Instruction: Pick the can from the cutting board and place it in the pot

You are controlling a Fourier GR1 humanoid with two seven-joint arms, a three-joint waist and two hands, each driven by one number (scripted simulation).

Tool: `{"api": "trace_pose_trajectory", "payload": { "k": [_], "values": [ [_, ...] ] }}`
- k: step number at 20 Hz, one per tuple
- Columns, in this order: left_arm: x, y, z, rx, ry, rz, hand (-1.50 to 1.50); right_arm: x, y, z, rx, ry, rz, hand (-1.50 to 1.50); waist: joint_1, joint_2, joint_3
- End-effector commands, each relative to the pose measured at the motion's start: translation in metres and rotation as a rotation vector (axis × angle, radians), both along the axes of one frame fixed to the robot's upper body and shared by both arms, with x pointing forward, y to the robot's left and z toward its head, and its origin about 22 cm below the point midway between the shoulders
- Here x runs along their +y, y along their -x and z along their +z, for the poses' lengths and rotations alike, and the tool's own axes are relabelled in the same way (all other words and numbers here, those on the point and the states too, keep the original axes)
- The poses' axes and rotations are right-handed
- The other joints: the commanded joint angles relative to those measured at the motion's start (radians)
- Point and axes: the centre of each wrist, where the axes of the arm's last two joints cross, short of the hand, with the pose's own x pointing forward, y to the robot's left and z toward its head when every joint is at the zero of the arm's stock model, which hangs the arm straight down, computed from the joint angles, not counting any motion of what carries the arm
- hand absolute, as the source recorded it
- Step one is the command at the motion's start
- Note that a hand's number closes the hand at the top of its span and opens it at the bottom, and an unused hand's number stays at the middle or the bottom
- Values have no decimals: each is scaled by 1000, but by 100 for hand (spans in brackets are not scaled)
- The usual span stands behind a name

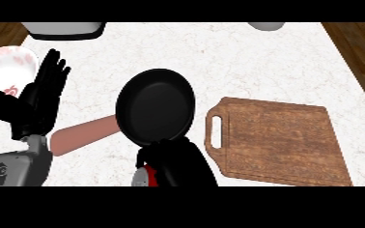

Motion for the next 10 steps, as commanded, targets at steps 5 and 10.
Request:
{"api": "trace_pose_trajectory", "payload": {
  "k": [5,10],
  "values": [
    [-6,-1,4,-21,2,-12,0,11,28,47,-146,-202,-280,150,12,7,-4],
    [-10,-5,8,-21,-7,-37,0,24,30,57,-147,-250,-401,150,41,23,-3]
  ]
}}
